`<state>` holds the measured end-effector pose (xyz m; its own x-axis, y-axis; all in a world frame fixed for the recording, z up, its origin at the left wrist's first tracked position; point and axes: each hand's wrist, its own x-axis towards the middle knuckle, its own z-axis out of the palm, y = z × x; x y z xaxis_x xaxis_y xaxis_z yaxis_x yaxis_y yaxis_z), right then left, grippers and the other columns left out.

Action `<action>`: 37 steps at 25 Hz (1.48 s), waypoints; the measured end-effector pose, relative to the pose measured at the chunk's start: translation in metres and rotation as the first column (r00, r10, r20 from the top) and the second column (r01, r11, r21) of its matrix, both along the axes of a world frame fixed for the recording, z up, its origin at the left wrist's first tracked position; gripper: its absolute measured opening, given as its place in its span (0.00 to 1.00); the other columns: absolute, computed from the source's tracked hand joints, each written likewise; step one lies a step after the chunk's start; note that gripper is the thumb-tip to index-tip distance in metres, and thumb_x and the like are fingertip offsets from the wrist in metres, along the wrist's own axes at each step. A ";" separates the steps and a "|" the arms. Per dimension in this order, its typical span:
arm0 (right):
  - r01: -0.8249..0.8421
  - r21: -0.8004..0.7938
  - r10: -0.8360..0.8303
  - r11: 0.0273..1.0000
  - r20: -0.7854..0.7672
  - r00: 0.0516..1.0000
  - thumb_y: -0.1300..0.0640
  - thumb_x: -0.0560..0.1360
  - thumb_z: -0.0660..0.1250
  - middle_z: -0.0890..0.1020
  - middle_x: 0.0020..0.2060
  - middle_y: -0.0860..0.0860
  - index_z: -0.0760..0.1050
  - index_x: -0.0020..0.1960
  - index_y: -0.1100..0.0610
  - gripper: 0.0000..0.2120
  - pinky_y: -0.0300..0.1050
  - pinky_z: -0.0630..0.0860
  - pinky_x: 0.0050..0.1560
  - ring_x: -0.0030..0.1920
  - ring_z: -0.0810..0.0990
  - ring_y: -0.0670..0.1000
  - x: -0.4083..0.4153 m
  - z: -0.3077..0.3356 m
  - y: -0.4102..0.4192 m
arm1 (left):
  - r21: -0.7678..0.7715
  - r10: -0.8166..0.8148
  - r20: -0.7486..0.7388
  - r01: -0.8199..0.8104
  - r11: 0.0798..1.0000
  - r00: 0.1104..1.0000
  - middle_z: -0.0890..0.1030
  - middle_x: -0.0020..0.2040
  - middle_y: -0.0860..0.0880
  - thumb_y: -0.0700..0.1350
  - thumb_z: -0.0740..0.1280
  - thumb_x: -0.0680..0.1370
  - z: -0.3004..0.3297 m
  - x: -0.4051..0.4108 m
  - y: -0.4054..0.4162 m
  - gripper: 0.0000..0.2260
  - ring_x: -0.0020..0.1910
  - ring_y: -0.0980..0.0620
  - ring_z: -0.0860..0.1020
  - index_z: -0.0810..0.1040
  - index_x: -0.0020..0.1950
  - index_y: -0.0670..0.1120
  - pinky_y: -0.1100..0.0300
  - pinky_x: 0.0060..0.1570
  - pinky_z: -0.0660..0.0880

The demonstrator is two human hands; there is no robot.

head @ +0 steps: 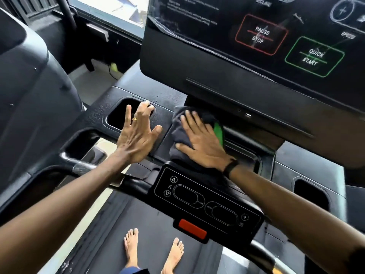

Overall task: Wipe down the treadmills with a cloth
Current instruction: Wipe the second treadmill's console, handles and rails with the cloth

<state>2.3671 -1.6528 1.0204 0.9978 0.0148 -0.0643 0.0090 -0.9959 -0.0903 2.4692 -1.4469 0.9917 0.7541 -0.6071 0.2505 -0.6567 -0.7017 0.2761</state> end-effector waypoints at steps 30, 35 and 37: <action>0.053 -0.053 -0.055 0.997 -0.050 0.997 0.31 0.79 0.48 0.42 0.81 0.51 0.45 0.81 0.46 0.36 0.45 0.29 0.71 0.80 0.39 0.54 0.025 0.009 0.031 | 0.046 -0.064 0.005 0.064 0.997 0.998 0.59 0.76 0.36 0.61 0.37 0.81 0.004 -0.005 -0.001 0.35 0.78 0.41 0.54 0.58 0.76 0.36 0.42 0.76 0.37; -0.265 -0.158 0.236 0.951 -0.182 0.955 0.28 0.75 0.41 0.35 0.79 0.53 0.36 0.79 0.47 0.40 0.47 0.25 0.72 0.78 0.33 0.54 0.004 0.008 0.037 | -0.117 -0.065 -0.067 0.057 0.992 0.996 0.55 0.78 0.40 0.60 0.43 0.80 0.012 -0.010 0.009 0.33 0.80 0.48 0.48 0.54 0.77 0.38 0.51 0.75 0.30; -0.305 -0.155 0.274 0.940 -0.191 0.943 0.30 0.73 0.40 0.31 0.75 0.50 0.35 0.78 0.45 0.39 0.43 0.16 0.65 0.76 0.29 0.52 0.001 0.012 0.037 | -0.192 -0.028 -0.080 0.012 0.981 0.996 0.54 0.78 0.42 0.60 0.43 0.80 0.016 -0.006 0.025 0.32 0.80 0.49 0.48 0.53 0.77 0.39 0.51 0.75 0.30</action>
